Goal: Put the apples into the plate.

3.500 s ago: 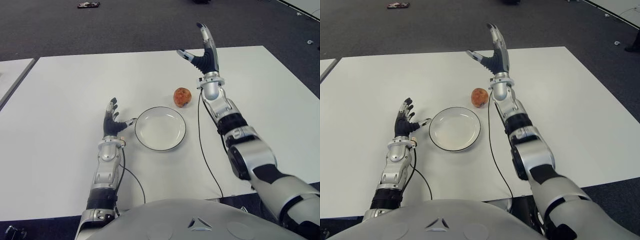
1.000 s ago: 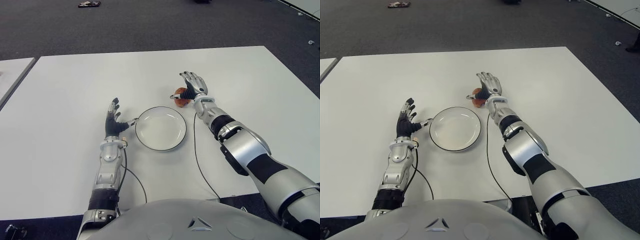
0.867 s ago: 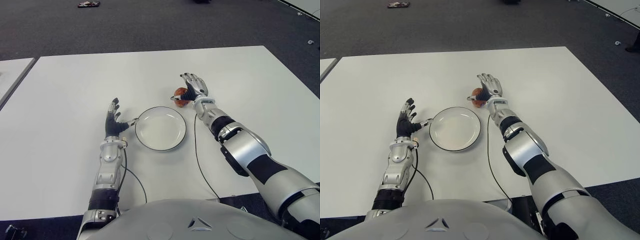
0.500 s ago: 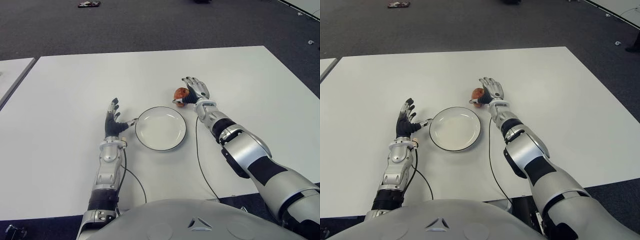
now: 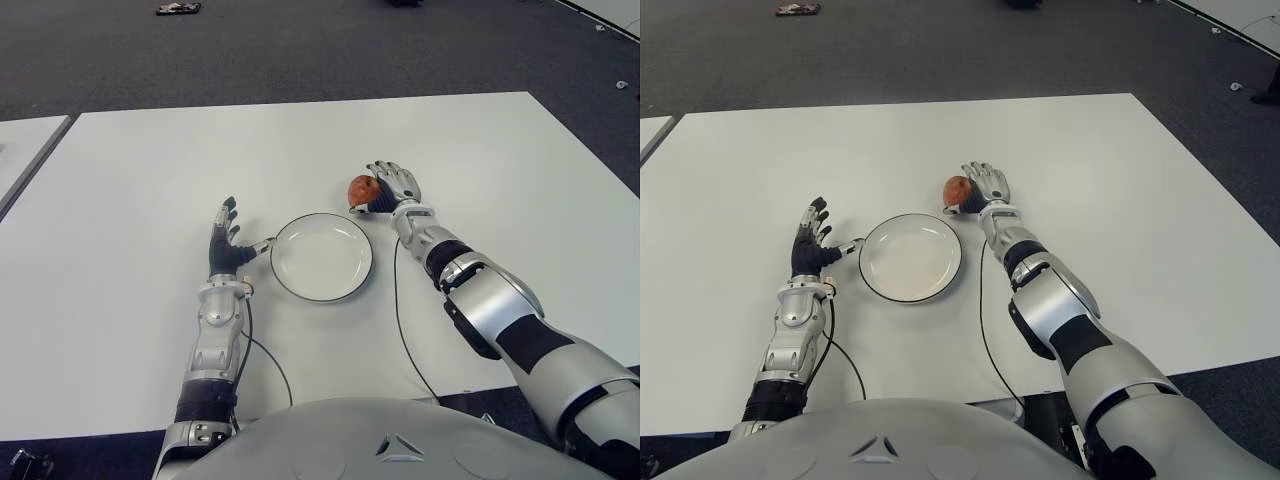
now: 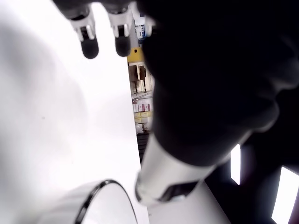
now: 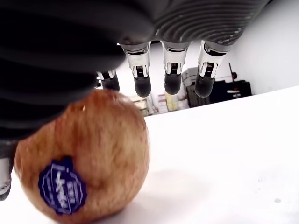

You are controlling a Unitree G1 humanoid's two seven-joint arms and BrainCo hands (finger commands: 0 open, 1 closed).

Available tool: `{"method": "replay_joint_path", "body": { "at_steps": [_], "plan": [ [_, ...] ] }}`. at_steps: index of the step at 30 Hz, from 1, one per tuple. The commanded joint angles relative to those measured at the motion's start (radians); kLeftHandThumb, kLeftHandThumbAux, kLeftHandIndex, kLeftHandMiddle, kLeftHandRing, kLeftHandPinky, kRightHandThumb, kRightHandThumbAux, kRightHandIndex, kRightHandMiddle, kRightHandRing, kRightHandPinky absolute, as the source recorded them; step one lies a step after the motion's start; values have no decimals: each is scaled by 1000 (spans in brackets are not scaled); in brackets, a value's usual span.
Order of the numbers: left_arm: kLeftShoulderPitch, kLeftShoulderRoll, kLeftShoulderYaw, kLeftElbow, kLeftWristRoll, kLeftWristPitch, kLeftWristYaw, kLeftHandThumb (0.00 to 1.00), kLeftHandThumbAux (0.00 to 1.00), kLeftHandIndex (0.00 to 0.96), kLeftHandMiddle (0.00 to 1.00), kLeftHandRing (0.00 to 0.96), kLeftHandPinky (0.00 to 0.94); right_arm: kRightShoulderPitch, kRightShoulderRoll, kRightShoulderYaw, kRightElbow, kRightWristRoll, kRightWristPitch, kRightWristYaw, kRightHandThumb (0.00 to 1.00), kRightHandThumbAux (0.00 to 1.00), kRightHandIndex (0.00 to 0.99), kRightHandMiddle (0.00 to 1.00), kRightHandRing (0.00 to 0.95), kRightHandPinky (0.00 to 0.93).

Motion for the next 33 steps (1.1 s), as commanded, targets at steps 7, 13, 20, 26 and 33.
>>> {"method": "replay_joint_path", "body": {
  "at_steps": [7, 13, 20, 26, 33],
  "plan": [
    [-1, 0, -1, 2, 8, 8, 4, 0, 339, 0, 0, 0, 25, 28, 10, 29, 9, -32, 2, 8, 2, 490, 0, 0, 0, 0],
    [-5, -3, -2, 7, 11, 9, 9, 0, 342, 0, 0, 0, 28, 27, 17, 37, 9, -34, 1, 11, 4, 488, 0, 0, 0, 0],
    [-13, -5, 0, 20, 6, 5, 8, 0, 342, 0, 0, 0, 27, 23, 29, 46, 8, -36, -4, 14, 5, 490, 0, 0, 0, 0],
    [-23, -6, 3, 36, 4, 1, 10, 0, 342, 0, 0, 0, 25, 21, 32, 57, 8, -39, -5, 14, 5, 489, 0, 0, 0, 0],
    [-30, -12, 1, 47, 8, -3, 17, 0, 340, 0, 0, 0, 26, 18, 38, 66, 9, -43, -4, 14, 8, 493, 0, 0, 0, 0]
  ]
}}
